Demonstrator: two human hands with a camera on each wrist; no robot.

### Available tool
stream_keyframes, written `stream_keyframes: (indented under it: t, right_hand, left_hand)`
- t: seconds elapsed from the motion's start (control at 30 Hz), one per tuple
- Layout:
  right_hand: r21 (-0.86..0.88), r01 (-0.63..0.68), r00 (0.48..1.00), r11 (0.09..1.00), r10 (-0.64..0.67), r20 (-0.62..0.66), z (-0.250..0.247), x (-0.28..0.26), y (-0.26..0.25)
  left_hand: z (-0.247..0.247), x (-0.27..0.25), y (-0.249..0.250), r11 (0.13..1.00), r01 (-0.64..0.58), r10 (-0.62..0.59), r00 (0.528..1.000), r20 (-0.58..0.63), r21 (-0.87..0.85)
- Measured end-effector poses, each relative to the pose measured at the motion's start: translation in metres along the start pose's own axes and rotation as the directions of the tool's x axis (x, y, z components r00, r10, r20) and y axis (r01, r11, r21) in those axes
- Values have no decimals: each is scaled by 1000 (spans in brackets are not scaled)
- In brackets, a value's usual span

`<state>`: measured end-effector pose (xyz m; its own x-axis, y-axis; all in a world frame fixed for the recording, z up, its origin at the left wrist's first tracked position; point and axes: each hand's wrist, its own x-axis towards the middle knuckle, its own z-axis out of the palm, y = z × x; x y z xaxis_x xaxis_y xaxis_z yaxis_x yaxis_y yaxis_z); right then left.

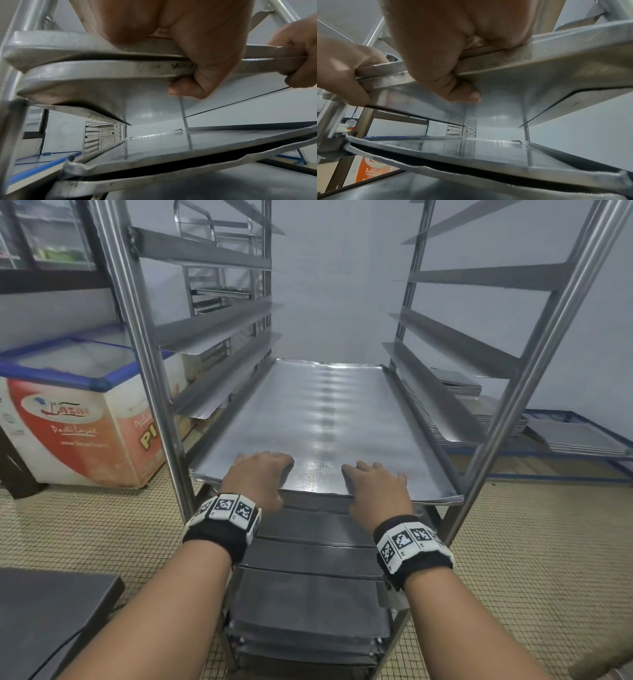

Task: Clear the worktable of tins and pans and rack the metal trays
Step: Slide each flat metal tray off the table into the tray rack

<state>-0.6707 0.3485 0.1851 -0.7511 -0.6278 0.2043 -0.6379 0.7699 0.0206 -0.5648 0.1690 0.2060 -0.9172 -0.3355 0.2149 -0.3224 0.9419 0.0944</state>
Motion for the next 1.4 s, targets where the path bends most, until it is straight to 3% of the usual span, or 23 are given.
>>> stream_keyframes:
  t: [0.63, 0.77, 0.83, 0.9, 1.0, 1.07, 1.17, 1.23, 1.33, 1.4]
  right_hand:
    - [-13, -21, 1000, 1000, 21, -11, 13, 54, 11]
    - [-4, -6, 1000, 1000, 6, 25, 10, 53, 11]
    - [1, 22, 999, 1000, -22, 39, 7, 49, 11]
    - [46, 46, 999, 998, -47, 11, 1, 42, 12]
    - [171, 31, 999, 985, -23, -49, -10, 28, 14]
    - [305, -19, 991, 952, 57, -117, -16, 18, 19]
    - [471, -66, 918, 879, 238, -317, -25, 8, 33]
    - [524, -80, 815, 848, 358, -455, -34, 1, 47]
    - [627, -109, 606, 771, 552, -573, -53, -9, 65]
    - [701, -124, 454, 702, 669, -589, -66, -12, 77]
  left_hand:
    - [19, 60, -14, 1000, -26, 26, 1000, 12, -4]
    - [18, 59, -20, 996, -5, 9, 999, 39, -92]
    - [17, 56, -25, 989, -56, 63, 997, 43, -140]
    - [14, 49, -30, 967, -125, 129, 992, 2, -223]
    - [9, 34, -37, 899, -175, 100, 974, -201, -401]
    - [4, 25, -44, 889, -215, 54, 925, -376, -404]
    - [-12, 10, -54, 883, -244, -69, 776, -627, -401]
    - [-27, 1, -60, 860, -195, -235, 669, -705, -472]
    - [-45, -4, -77, 789, -42, -523, 480, -705, -614]
    - [-55, 2, -91, 712, 79, -661, 412, -627, -698]
